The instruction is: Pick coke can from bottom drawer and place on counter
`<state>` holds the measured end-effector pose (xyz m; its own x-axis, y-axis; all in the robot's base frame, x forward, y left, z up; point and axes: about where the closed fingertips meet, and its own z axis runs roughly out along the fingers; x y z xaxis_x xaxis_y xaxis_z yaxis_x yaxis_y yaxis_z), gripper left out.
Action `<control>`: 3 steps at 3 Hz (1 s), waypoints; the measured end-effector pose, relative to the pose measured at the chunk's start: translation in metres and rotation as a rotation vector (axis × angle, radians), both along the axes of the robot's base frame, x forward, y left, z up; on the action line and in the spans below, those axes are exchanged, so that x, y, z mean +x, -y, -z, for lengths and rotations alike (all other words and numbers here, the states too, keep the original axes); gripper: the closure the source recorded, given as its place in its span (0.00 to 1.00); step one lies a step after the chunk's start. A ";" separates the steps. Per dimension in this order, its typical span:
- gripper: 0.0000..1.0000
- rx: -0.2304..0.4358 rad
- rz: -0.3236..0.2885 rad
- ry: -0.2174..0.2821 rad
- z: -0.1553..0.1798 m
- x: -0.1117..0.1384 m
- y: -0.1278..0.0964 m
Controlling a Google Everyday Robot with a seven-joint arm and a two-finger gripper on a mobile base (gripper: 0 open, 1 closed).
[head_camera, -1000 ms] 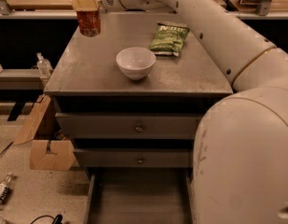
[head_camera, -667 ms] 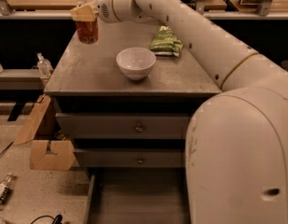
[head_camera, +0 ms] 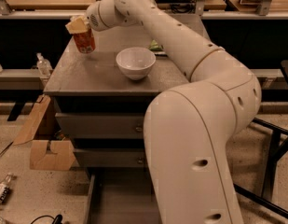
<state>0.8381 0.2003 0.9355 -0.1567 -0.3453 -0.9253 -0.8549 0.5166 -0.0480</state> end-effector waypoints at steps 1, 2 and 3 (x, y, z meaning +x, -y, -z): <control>1.00 -0.032 0.033 -0.047 0.025 0.007 0.001; 0.82 -0.032 0.031 -0.051 0.028 0.007 -0.001; 0.59 -0.033 0.028 -0.054 0.030 0.007 -0.003</control>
Offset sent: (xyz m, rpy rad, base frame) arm 0.0063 -0.0013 -0.0222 -0.0282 0.0411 -0.0290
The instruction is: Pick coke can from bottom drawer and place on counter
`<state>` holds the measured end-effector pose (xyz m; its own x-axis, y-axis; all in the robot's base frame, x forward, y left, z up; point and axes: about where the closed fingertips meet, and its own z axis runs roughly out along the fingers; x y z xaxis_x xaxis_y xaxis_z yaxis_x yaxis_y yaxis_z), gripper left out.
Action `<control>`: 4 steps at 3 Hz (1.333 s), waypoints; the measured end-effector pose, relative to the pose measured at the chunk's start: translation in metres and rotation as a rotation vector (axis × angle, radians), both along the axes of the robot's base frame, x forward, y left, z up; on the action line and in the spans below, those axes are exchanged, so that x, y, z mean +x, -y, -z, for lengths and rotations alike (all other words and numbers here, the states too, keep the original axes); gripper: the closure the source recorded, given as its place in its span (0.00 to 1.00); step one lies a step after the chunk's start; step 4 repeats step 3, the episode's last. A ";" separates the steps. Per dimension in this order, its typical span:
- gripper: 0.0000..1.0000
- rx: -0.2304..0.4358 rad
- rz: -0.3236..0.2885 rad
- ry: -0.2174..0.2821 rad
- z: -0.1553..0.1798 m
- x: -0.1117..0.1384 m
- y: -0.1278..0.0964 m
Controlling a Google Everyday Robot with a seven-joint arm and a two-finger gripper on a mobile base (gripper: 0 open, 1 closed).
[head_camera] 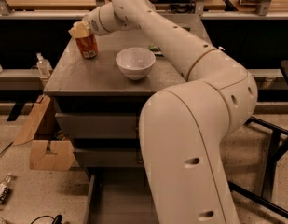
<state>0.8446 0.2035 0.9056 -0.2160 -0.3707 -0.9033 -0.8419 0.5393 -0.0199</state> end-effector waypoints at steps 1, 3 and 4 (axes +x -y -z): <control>0.36 0.000 -0.002 -0.002 0.001 0.000 -0.002; 0.00 -0.001 -0.005 -0.005 0.003 -0.001 -0.004; 0.00 -0.001 -0.005 -0.005 0.003 -0.001 -0.004</control>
Offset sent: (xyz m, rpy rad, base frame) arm -0.0003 0.0015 -0.0013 -0.0005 0.0018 0.0019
